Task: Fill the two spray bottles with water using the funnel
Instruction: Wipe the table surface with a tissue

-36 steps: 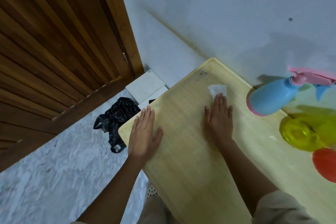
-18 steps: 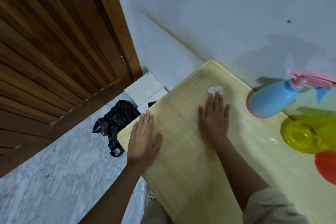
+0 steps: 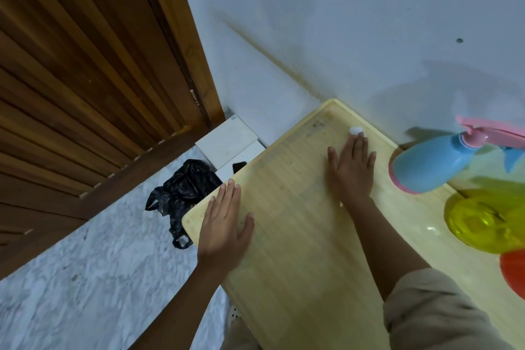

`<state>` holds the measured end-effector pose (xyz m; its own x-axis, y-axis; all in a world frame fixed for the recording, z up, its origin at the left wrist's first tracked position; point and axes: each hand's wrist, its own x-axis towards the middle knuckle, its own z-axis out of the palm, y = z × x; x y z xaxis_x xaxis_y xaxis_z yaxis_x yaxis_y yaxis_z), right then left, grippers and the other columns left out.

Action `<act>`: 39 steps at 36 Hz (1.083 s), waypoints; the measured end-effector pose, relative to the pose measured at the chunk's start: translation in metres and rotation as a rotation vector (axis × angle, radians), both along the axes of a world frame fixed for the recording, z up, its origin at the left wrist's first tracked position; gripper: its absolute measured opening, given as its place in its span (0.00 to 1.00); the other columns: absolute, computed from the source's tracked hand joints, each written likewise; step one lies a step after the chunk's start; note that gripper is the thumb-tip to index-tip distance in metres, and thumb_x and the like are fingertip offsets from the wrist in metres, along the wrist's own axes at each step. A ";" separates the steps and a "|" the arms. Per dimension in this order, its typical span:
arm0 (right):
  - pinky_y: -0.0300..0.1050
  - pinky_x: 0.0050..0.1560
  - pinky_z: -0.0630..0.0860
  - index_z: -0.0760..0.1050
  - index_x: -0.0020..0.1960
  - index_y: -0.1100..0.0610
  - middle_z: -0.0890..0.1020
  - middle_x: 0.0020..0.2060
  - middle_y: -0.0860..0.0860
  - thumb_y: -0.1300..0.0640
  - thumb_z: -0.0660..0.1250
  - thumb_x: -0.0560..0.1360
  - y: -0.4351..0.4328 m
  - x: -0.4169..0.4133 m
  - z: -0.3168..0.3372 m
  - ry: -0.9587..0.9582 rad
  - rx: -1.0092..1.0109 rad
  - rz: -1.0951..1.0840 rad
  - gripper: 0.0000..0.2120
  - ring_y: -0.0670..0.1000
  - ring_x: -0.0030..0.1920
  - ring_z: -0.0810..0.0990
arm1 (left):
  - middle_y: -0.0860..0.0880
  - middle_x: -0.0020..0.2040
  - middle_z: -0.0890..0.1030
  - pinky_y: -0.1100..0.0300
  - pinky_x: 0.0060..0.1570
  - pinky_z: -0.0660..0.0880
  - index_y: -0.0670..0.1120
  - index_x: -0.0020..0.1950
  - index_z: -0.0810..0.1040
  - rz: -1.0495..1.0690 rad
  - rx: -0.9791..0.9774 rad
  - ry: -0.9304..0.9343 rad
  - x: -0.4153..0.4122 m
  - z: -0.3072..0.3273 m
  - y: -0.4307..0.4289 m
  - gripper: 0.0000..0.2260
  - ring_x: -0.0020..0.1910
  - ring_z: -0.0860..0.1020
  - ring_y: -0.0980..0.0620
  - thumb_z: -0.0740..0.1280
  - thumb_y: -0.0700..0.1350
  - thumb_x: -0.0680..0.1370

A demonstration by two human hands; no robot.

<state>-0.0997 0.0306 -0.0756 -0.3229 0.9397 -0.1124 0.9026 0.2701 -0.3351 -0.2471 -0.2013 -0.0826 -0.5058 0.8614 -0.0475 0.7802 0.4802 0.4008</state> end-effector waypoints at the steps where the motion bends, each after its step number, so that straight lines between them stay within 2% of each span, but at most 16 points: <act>1: 0.50 0.74 0.36 0.41 0.76 0.62 0.45 0.77 0.56 0.43 0.44 0.80 0.004 -0.001 0.000 0.004 0.003 0.003 0.33 0.51 0.77 0.40 | 0.52 0.77 0.53 0.64 0.73 0.39 0.46 0.77 0.55 0.000 0.000 0.001 0.000 0.000 0.000 0.30 0.77 0.47 0.57 0.48 0.59 0.78; 22: 0.46 0.75 0.38 0.39 0.76 0.61 0.44 0.77 0.56 0.38 0.44 0.79 0.045 -0.022 -0.004 0.038 0.040 0.066 0.36 0.51 0.77 0.41 | 0.51 0.78 0.54 0.63 0.74 0.40 0.46 0.77 0.57 0.015 -0.024 0.039 0.001 -0.003 0.002 0.29 0.76 0.46 0.59 0.48 0.59 0.79; 34: 0.46 0.76 0.40 0.41 0.77 0.60 0.44 0.77 0.55 0.40 0.44 0.80 0.064 -0.033 -0.003 -0.027 0.050 0.334 0.34 0.50 0.77 0.42 | 0.53 0.77 0.53 0.65 0.73 0.39 0.47 0.77 0.56 0.028 -0.034 0.044 0.000 -0.002 0.003 0.29 0.75 0.43 0.62 0.48 0.60 0.79; 39: 0.43 0.73 0.38 0.43 0.77 0.58 0.45 0.77 0.53 0.43 0.45 0.81 0.057 -0.031 0.000 -0.043 0.047 0.533 0.31 0.48 0.76 0.42 | 0.54 0.78 0.52 0.64 0.74 0.40 0.48 0.77 0.55 0.021 -0.006 0.026 0.001 -0.002 0.001 0.30 0.76 0.42 0.63 0.47 0.61 0.79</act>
<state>-0.1303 0.0877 -0.0752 -0.7527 0.6510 -0.0981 0.6490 0.7085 -0.2773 -0.2463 -0.2000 -0.0842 -0.5247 0.8504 -0.0393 0.7802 0.4988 0.3776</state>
